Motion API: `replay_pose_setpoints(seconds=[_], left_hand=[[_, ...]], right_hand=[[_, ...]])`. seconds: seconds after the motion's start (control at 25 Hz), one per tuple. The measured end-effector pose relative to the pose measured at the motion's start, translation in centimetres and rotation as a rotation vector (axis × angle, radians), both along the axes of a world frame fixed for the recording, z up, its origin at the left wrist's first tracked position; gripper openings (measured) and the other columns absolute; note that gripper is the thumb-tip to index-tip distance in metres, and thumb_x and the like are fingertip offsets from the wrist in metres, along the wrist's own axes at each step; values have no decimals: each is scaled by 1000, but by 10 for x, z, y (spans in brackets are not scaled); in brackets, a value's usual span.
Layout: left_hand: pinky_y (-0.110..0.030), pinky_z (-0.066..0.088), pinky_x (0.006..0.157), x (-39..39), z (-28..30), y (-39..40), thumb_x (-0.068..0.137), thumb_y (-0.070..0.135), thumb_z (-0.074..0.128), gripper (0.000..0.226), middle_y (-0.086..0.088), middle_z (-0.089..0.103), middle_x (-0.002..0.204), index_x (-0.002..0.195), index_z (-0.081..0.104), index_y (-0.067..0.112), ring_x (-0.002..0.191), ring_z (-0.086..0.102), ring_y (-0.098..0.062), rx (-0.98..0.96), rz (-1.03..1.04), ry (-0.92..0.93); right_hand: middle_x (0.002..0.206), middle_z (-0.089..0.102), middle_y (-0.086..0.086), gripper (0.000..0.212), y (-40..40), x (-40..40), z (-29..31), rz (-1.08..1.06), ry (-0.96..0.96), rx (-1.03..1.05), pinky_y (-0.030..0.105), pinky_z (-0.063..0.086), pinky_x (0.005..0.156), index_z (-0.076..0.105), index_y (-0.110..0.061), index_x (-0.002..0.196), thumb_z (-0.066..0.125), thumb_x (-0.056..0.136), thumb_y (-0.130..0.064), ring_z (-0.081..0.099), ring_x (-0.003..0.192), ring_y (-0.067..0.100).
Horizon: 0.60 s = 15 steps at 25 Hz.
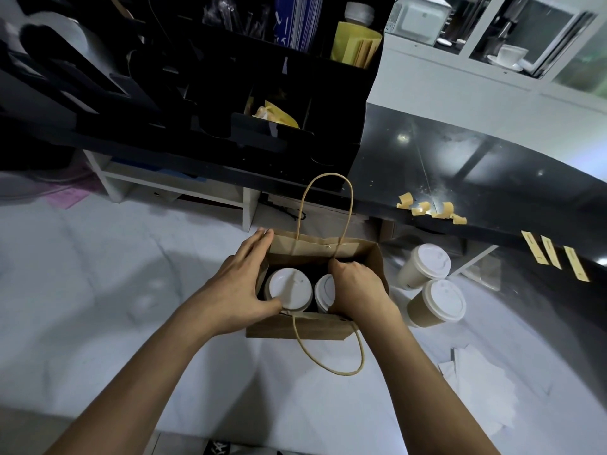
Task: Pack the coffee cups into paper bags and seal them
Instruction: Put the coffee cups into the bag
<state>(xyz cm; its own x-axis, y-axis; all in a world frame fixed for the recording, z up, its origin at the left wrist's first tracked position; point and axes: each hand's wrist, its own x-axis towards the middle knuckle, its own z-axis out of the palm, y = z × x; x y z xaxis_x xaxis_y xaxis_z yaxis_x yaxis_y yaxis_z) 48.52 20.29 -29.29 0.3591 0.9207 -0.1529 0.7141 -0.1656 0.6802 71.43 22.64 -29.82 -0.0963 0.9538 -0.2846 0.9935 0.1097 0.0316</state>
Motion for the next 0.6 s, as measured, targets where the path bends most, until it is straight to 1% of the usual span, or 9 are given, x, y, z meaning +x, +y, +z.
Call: replay_pose_setpoints(seconds=[0.08,0.2,0.28,0.36,0.48,0.6], left_hand=[[-40,32,116,0,1,-1,82,44,73,112,29,-17,161,157,-10,42,152,10,-12,-2,4,2],[-41,32,117,1,1,-2,83,42,73,111,28,-17,161,157,-10,41,153,9,-12,4,4,-5],[-42,33,117,0,2,-3,83,40,72,111,28,-17,162,158,-9,41,153,9,-11,3,10,-10],[-42,32,117,0,1,-3,82,41,73,111,28,-17,162,158,-9,40,153,8,-11,0,11,-8],[-43,32,118,-2,1,-2,83,42,72,110,28,-18,162,158,-9,41,153,9,-10,-5,10,-8],[-42,32,117,-2,1,-1,83,42,72,109,29,-17,162,158,-8,41,153,10,-11,-2,9,-14]], right_hand=[[130,63,5,60,-2,2,1,-4,18,-18,37,54,97,47,-16,141,74,88,-20,59,118,24],[133,61,3,70,-5,6,7,-42,104,-61,35,53,98,49,-19,140,82,80,-32,58,121,22],[133,62,1,70,-9,5,15,-67,178,-38,34,53,98,51,-20,141,81,80,-40,58,121,20],[130,64,-1,60,-14,5,23,-66,230,41,32,53,93,53,-23,140,74,87,-42,60,117,19],[115,70,-4,38,-23,11,36,-81,293,184,33,55,84,60,-29,130,65,94,-39,63,105,18],[105,67,-1,22,-30,24,44,-130,306,357,36,51,82,67,-23,114,64,94,-31,59,99,21]])
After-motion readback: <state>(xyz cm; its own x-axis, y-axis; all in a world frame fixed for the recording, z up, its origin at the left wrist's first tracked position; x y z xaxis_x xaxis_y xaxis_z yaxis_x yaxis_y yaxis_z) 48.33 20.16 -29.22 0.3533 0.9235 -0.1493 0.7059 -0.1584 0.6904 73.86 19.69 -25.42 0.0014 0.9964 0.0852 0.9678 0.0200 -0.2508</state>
